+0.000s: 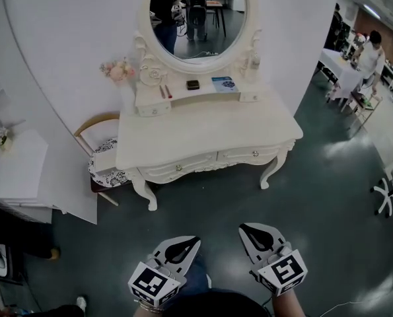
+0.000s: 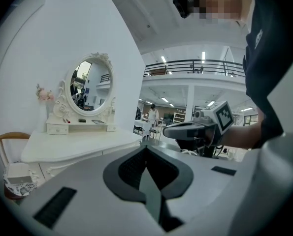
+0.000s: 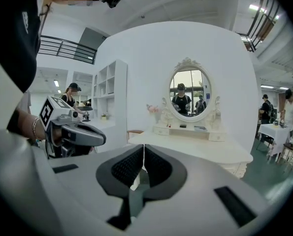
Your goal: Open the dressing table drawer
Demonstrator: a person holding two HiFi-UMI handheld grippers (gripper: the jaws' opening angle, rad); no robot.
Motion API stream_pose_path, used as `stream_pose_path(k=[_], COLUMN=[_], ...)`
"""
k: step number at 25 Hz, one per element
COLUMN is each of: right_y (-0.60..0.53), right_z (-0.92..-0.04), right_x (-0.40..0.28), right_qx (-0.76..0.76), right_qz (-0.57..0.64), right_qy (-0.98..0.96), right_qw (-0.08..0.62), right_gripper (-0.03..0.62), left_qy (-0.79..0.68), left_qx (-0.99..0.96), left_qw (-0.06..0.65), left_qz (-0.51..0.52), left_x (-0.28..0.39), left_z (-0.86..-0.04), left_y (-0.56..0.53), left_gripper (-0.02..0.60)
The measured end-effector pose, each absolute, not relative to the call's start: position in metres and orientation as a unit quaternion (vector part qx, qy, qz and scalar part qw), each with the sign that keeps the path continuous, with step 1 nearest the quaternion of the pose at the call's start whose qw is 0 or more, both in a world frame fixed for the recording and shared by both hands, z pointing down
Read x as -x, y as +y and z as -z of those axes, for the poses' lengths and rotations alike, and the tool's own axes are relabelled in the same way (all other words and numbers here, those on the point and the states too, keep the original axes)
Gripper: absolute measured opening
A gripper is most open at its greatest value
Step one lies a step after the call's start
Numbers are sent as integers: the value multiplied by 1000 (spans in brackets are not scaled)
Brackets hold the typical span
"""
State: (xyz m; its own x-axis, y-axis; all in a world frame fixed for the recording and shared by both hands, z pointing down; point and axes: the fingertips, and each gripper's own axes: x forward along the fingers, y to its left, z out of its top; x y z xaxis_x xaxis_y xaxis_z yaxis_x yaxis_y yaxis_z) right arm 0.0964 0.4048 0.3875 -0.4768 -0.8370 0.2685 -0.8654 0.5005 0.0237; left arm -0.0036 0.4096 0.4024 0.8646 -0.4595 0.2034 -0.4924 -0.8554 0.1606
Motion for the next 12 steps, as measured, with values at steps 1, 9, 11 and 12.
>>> stream_pose_path(k=[1,9,11,12], right_y=[394,312,293,284], right_z=[-387,-378,-377,-376], right_x=[-100,-105,-106,-104], right_qx=[-503,-512,-515,-514], right_qz=[-61,-63,-68,-68], right_qy=[-853,-849,-847,-848], right_qw=[123,110,111,111], right_gripper=[20,20,20,20], left_qy=[-247,-251,-253,-253], left_qx=[-960,-958,-956,-955], left_qw=[105,109,117,120], left_qz=[-80,-91,-92,-93], left_x=[3,6,7,8], left_z=[-402,-403,-402,-403], left_y=[399,314,295,286], left_gripper=[12,12,12,12])
